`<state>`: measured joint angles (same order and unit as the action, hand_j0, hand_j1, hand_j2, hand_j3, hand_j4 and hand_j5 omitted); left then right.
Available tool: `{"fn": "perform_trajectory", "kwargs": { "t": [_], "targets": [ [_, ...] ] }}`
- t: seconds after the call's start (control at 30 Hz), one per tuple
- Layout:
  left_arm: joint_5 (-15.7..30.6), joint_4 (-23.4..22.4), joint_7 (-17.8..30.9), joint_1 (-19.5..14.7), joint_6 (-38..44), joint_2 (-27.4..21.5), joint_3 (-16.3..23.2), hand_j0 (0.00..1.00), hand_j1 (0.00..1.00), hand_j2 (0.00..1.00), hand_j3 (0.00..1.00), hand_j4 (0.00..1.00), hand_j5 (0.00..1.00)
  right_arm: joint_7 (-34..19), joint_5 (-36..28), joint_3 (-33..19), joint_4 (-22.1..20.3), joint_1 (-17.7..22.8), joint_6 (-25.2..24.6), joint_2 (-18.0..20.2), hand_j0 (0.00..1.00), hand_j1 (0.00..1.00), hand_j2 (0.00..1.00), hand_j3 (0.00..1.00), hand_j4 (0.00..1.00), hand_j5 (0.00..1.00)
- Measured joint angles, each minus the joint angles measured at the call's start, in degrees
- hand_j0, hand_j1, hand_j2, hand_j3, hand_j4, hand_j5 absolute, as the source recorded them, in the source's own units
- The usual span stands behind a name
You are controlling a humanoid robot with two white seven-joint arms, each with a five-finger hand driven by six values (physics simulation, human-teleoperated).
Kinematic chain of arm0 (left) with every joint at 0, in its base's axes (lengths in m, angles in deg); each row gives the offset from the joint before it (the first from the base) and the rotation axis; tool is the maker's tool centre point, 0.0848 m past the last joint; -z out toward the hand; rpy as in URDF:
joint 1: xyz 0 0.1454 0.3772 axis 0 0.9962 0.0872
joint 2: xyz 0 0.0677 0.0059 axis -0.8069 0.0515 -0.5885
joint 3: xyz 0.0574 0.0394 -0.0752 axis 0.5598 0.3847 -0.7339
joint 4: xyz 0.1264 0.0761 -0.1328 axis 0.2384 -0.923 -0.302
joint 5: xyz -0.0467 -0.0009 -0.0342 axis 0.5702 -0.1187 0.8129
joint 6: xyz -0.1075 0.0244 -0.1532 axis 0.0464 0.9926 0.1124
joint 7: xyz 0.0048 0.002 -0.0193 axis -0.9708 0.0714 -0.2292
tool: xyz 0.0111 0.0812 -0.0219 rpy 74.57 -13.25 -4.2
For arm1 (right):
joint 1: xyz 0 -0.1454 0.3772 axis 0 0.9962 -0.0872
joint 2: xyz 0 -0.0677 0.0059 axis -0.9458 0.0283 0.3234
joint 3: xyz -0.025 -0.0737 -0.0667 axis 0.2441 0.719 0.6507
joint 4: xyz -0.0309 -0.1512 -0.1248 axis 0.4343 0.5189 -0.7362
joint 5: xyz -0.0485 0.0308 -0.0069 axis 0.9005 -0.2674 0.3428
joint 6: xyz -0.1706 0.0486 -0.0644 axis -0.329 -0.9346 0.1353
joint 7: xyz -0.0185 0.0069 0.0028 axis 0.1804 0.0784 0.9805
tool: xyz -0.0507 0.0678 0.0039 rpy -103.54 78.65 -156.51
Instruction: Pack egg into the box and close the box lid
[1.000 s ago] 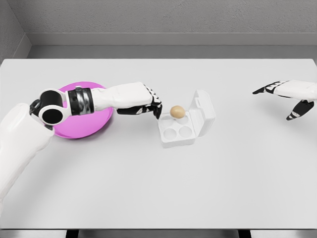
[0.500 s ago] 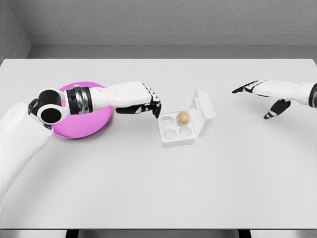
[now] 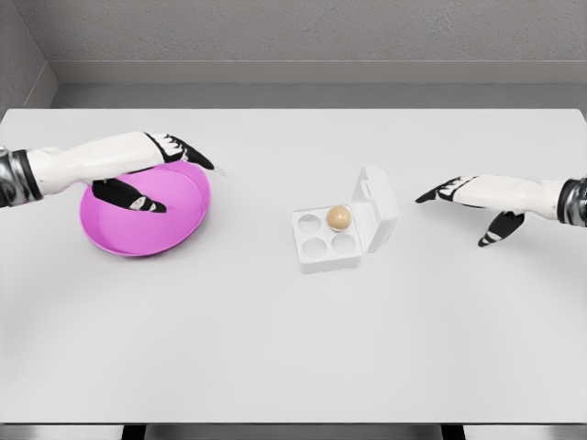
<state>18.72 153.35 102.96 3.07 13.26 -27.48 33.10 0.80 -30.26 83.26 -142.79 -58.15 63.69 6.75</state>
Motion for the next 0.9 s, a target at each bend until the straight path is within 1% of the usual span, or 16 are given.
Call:
{"fn": "perform_trajectory", "kwargs": {
  "t": [0.07,0.17,0.27,0.43,0.67,0.9],
  "targets": [
    [0.7,-0.3,0.0,1.6,0.0,-1.9,-0.8,1.0,1.0,1.0,1.0,1.0,1.0,0.0,0.0,0.0,-1.9,0.2,0.0,0.1,1.0,1.0,1.0,1.0,1.0,1.0],
    [1.2,-0.6,0.0,2.3,0.0,-3.9,-1.3,1.0,1.0,1.0,1.0,1.0,1.0,0.1,-0.1,0.0,-4.9,0.8,0.0,1.0,1.0,1.0,1.0,1.0,1.0,1.0],
    [1.3,-0.7,0.0,2.8,0.0,-4.7,-1.5,1.0,1.0,1.0,1.0,1.0,1.0,0.2,-0.2,0.1,-6.8,0.9,0.0,1.6,1.0,1.0,1.0,1.0,1.0,1.0],
    [1.3,-0.8,0.0,2.6,0.0,-5.0,-1.6,1.0,1.0,1.0,1.0,1.0,1.0,0.4,-0.4,0.0,-9.8,0.8,0.0,3.0,1.0,1.0,1.0,1.0,1.0,1.0],
    [1.0,-1.0,0.0,2.4,0.0,-5.1,-1.7,1.0,1.0,1.0,1.0,1.0,1.0,0.4,-0.4,-0.1,-10.8,0.7,0.0,2.5,1.0,1.0,1.0,1.0,1.0,1.0],
    [0.7,-1.5,0.0,2.5,0.0,-5.1,-1.7,1.0,1.0,1.0,1.0,1.0,1.0,0.4,-0.5,0.0,-11.0,0.3,-0.1,-0.2,1.0,1.0,1.0,1.0,1.0,1.0]
  ]
}}
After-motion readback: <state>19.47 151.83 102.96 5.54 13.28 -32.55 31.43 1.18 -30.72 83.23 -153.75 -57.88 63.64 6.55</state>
